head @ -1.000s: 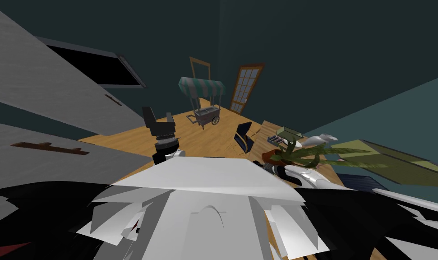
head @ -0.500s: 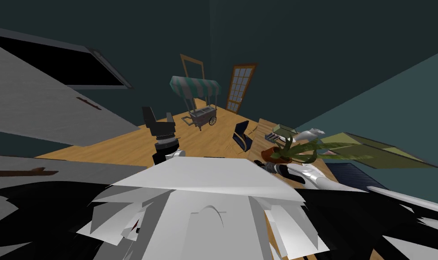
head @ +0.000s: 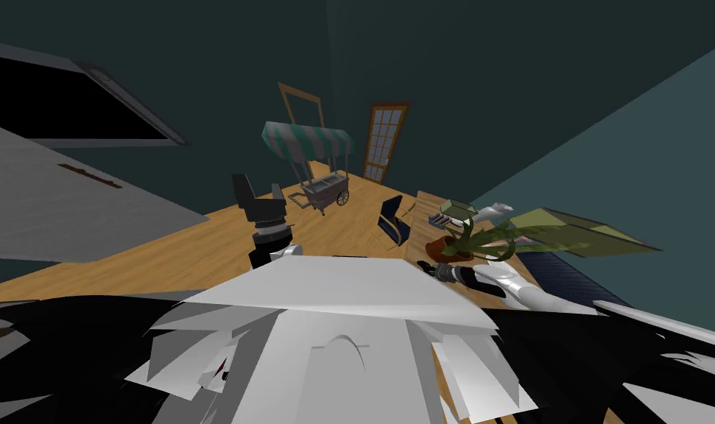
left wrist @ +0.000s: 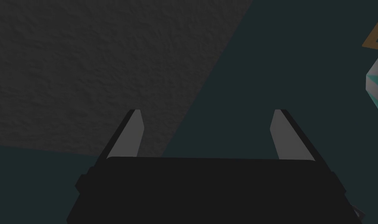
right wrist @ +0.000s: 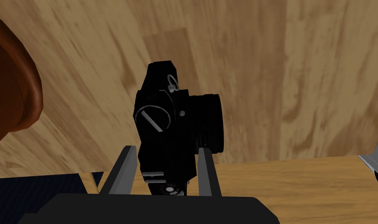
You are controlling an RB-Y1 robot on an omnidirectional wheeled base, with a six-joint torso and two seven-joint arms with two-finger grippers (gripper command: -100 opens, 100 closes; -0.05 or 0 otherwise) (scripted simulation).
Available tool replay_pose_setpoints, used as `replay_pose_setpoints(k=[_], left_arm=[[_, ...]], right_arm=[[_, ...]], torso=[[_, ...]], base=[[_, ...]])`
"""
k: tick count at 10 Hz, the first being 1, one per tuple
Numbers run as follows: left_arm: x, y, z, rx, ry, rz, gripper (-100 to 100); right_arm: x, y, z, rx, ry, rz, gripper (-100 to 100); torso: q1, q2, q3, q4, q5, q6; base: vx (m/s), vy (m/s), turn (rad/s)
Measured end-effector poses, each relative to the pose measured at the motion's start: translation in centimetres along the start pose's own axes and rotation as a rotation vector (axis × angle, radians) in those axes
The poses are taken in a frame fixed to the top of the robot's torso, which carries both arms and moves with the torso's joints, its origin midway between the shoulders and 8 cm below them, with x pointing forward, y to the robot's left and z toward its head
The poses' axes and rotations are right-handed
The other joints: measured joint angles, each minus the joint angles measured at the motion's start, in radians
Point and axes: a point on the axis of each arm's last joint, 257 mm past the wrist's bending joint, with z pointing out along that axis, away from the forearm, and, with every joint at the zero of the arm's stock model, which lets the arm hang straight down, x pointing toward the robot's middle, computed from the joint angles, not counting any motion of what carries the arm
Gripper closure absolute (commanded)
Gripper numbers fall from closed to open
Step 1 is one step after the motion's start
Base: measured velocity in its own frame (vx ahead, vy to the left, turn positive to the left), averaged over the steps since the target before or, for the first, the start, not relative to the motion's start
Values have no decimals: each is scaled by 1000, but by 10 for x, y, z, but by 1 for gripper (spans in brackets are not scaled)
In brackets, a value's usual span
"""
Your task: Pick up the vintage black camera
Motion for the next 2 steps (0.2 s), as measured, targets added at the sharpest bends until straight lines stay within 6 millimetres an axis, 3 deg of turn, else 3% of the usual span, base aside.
replay_pose_setpoints(k=[1,2], left_arm=[[0,0,0,0,0,0,0],[0,0,0,0,0,0,0]], right_arm=[[4,0,-2,-9,5,-10,100],[5,1,-2,-14,6,-11,0]], torso=[[1,0,0,0,0,-1],[-1,1,1,1,0,-2]], base=[[23,34,-33],[3,7,2]])
